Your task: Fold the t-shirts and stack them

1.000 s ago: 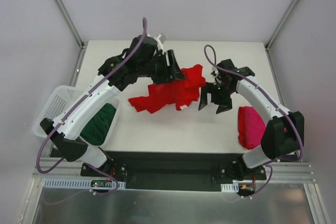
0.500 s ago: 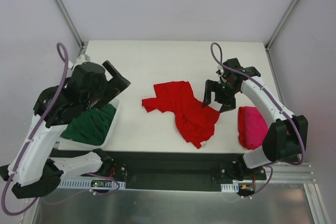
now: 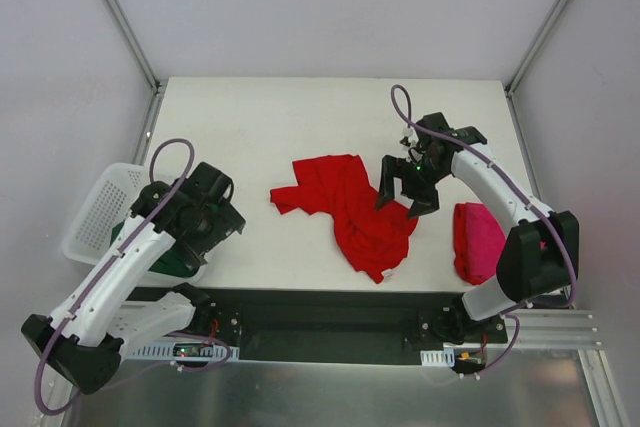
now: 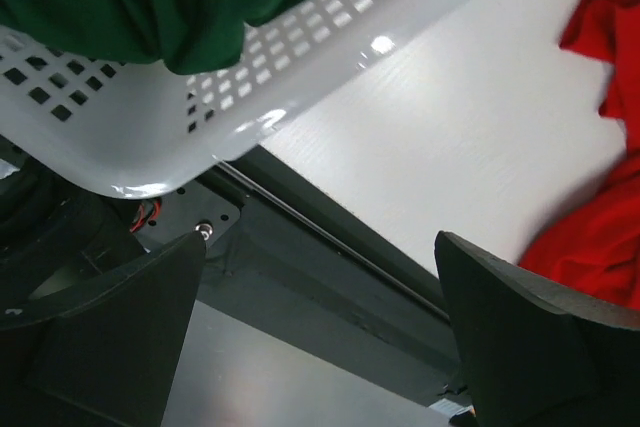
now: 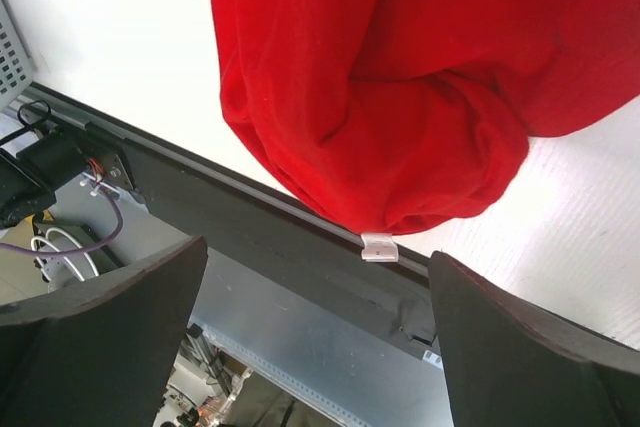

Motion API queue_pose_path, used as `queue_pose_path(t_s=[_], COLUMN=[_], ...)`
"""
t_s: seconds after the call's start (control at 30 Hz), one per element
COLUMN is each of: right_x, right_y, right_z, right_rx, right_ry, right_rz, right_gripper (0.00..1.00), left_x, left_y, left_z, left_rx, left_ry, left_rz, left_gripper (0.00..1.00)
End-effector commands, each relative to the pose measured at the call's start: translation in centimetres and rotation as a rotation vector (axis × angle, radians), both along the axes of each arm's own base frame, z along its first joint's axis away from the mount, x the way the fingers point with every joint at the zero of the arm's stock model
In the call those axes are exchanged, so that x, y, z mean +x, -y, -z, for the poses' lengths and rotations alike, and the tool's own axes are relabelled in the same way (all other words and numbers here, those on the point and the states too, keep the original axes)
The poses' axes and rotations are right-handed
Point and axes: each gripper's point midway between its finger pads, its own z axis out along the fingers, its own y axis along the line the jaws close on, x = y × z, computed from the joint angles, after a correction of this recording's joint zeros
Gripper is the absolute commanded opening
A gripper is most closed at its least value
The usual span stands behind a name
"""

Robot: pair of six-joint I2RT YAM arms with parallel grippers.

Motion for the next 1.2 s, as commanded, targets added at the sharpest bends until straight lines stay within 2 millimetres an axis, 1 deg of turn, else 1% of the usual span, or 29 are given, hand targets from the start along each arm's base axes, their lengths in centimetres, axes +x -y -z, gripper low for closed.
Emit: queue_pose_path(t_s=[0.0,0.03,0.07,0.1,0.17,0.2,0.27,0.3,0.33,0.37,0.43,0.47,0.53,0.57,0.63,0.83,0.87,0.9,0.93,0.97,1.0,1.03,1.07,1.1,1.13,1.17], right_x=[0.0,-0.2,-0.3,-0.4,-0.7,-0.8,-1.0,-1.0,-1.0,-1.1,-1.2,-1.2,-1.2,-1.3,-1.4,-1.6,-1.7,-1.7,-1.6,-1.6,-1.7,-1.6,-1.7,-1.7,-1.7,-1.8], right_y=[-1.3,-1.4,-1.4,-1.5,-1.5,-1.5,-1.5,-1.4,-1.4,-1.4,-1.4,-1.4,-1.4,-1.3,-1.3,-1.1,-1.1,-1.1,-1.1,-1.1,-1.2,-1.1,-1.1,-1.1,-1.0,-1.0], right_z=[-1.3,-1.2,-1.2,-1.2,-1.1,-1.1,-1.0,-1.1,-1.1,-1.0,-1.1,-1.2,-1.2,-1.1,-1.1,-0.8,-0.7,-0.7,-0.7,-0.6,-0.6,-0.6,-0.5,-0.5,-0.5,-0.5], right_rx=[0.053,0.055,0.056,0.06,0.062,0.061,0.062,0.065,0.063,0.065,0.067,0.069,0.07,0.068,0.068,0.064,0.062,0.062,0.063,0.061,0.062,0.06,0.061,0.057,0.057,0.057], right_ry=[0.026,0.021,0.021,0.02,0.019,0.018,0.02,0.023,0.025,0.025,0.023,0.028,0.033,0.032,0.034,0.03,0.024,0.026,0.027,0.024,0.024,0.024,0.02,0.023,0.022,0.021], right_rz=[-0.047,-0.054,-0.056,-0.059,-0.068,-0.07,-0.077,-0.077,-0.078,-0.08,-0.082,-0.081,-0.085,-0.085,-0.087,-0.09,-0.089,-0.091,-0.089,-0.089,-0.091,-0.09,-0.091,-0.091,-0.088,-0.09], right_gripper=[0.96,0.96,0.96,0.96,0.96,0.96,0.96,0.96,0.96,0.96,0.96,0.96,0.96,0.96,0.96,0.96,0.96,0.96,0.96,0.96,0.96,0.96,0.96,0.96,0.96,0.96], left_x=[-2.0,-1.6,-0.4,0.1,1.5,2.5,4.1,5.0,5.9,6.5,7.8,8.3,9.2,9.5,10.2,10.9,11.1,11.2,11.7,12.1,12.5,13.8,14.4,15.2,17.2,18.4], left_y=[-1.7,-2.1,-2.0,-2.0,-2.0,-1.8,-1.4,-1.2,-1.0,-0.9,-0.8,-0.9,-1.2,-1.2,-1.4,-2.1,-2.0,-1.9,-1.8,-1.9,-1.8,-1.7,-1.6,-1.6,-1.5,-1.1], left_z=[1.5,1.9,2.0,2.4,2.7,3.2,3.1,3.6,3.4,3.9,3.8,4.3,4.2,4.6,4.7,6.3,6.9,7.2,7.3,7.8,7.9,7.3,7.5,7.1,5.9,6.0], left_rx=[0.0,-0.01,-0.023,-0.026,-0.049,-0.051,-0.061,-0.053,-0.054,-0.046,-0.037,-0.022,-0.001,0.004,0.009,-0.008,-0.016,-0.032,-0.036,-0.034,-0.034,-0.034,-0.032,-0.026,-0.02,-0.024], left_ry=[-0.165,-0.172,-0.144,-0.172,-0.177,-0.199,-0.197,-0.222,-0.216,-0.251,-0.247,-0.276,-0.28,-0.3,-0.306,-0.382,-0.401,-0.413,-0.408,-0.428,-0.427,-0.4,-0.404,-0.389,-0.33,-0.322], left_rz=[0.007,-0.018,-0.02,0.004,-0.003,0.014,0.041,0.067,0.083,0.094,0.139,0.155,0.193,0.202,0.221,0.263,0.271,0.289,0.298,0.303,0.318,0.323,0.327,0.331,0.332,0.343], left_gripper=[0.99,0.99,0.99,0.99,0.99,0.99,0.99,0.99,0.99,0.99,0.99,0.99,0.99,0.99,0.99,0.99,0.99,0.95,0.75,0.54,0.01,0.0,0.0,0.0,0.0,0.0])
